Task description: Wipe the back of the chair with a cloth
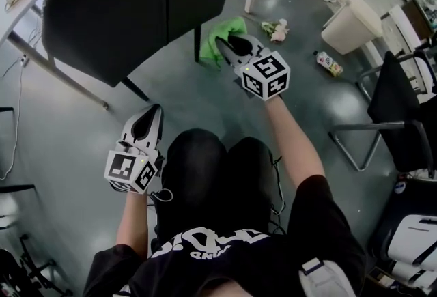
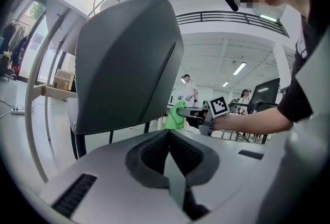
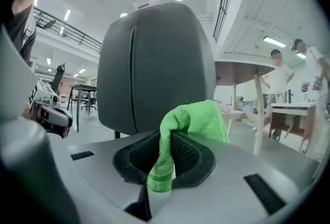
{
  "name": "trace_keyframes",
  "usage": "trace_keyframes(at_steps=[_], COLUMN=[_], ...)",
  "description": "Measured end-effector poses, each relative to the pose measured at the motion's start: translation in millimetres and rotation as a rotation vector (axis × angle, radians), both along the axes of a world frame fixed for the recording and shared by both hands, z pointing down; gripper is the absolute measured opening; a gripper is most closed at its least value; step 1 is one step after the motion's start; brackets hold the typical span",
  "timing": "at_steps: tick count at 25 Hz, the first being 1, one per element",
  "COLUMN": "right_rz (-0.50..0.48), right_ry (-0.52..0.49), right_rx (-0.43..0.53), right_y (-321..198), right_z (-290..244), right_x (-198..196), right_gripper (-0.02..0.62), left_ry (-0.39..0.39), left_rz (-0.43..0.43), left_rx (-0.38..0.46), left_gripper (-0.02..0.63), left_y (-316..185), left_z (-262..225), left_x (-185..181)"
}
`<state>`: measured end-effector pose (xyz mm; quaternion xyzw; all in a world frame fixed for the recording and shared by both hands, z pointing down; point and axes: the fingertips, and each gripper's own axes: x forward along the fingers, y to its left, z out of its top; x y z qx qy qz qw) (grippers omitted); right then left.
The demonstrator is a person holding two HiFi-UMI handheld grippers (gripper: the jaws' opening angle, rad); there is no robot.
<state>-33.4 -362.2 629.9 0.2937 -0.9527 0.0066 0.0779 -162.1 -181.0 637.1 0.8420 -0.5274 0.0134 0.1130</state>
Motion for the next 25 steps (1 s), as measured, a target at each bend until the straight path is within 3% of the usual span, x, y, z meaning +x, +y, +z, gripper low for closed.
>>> trace_keyframes(at_steps=[6, 12, 18, 22, 25], right_rz=[0.104, 0.127, 0.166, 0.22, 0.253], right_ry=[-0.025, -0.055, -0.12, -0.178, -0.164], right_rx=[-0.011, -0.014, -0.1, -0.148, -0.173], right_y=[-15, -1, 24, 39, 46], right_z=[-13, -66, -168, -264, -337], right_x=[58, 73, 82, 92, 101], right_gripper=[0.048, 0.048, 0.048, 0.048, 0.048], left_ry=[-0.025, -0.037, -0.028, -0.017, -0.025], left_rz=[0.047, 0.09, 0.117, 0.133, 0.152], left_rx=[-0.009, -0.009, -0.056, -0.075, -0.063], left_gripper=[0.0, -0.001, 0.0, 0.0, 0.0], left_y=[-16, -36, -48, -55, -63], left_z=[-11, -71, -192, -297, -383], left_x=[16, 31, 34, 29, 26])
